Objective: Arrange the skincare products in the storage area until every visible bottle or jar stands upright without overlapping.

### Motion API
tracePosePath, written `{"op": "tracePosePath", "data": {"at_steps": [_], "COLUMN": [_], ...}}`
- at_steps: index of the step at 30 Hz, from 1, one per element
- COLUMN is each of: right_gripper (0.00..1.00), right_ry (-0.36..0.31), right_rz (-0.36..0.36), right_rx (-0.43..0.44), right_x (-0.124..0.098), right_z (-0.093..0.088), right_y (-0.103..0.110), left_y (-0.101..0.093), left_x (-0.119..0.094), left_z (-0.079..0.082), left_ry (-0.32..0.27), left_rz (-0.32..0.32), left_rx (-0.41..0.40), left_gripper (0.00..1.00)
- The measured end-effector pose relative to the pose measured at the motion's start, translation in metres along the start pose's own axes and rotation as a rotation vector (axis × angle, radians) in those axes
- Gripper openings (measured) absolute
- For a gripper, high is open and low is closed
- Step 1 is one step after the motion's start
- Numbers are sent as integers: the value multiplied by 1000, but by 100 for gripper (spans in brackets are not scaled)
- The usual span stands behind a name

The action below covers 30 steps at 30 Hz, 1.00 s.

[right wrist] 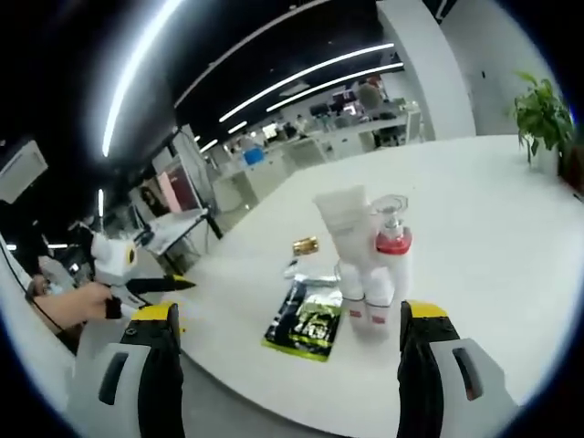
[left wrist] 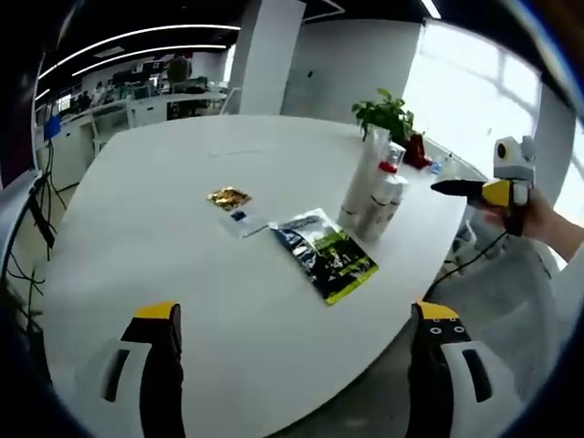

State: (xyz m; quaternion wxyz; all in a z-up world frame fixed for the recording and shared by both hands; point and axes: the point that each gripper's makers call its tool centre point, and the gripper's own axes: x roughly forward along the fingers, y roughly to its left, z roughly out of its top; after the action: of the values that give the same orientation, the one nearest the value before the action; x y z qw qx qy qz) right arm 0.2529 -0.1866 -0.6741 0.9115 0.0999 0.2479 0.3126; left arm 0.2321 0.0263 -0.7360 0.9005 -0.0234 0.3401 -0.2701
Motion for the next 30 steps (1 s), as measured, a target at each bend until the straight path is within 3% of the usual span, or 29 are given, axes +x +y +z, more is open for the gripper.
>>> {"op": "tracePosePath", "data": {"at_steps": [4, 8, 11, 14, 15, 16, 18, 27, 30], "right_gripper": [99, 99, 98, 98, 99, 99, 99, 99, 99], "right_ry": [13, 86, 137, 133, 174, 192, 166, 210, 190], "right_rz": [-52, -125, -126, -119, -119, -118, -58, -85, -126], "right_rx": [-4, -99, -151, -192, -245, -223, -163, -171, -184], "right_x": [3, 4, 4, 3, 2, 3, 8, -5, -8], "right_z": [-6, -18, -28, -27, -34, -38, -36, -48, -41], "right_y": [-3, -18, -21, -18, -19, -18, -9, -18, -28], "left_y": [3, 7, 5, 4, 4, 4, 3, -2, -4], "left_x": [-1, 0, 3, 7, 10, 11, 14, 23, 28], "left_z": [0, 2, 1, -1, -4, -4, -4, 3, 5], "left_ry": [-9, -18, -22, -12, 1, 3, 4, 9, 10], "left_rz": [-19, -23, -26, -31, -36, -38, -39, -65, -67], "left_rx": [15, -7, -9, -12, -12, -11, -9, 19, 19], "left_gripper": [98, 97, 97, 96, 96, 96, 96, 95, 95]}}
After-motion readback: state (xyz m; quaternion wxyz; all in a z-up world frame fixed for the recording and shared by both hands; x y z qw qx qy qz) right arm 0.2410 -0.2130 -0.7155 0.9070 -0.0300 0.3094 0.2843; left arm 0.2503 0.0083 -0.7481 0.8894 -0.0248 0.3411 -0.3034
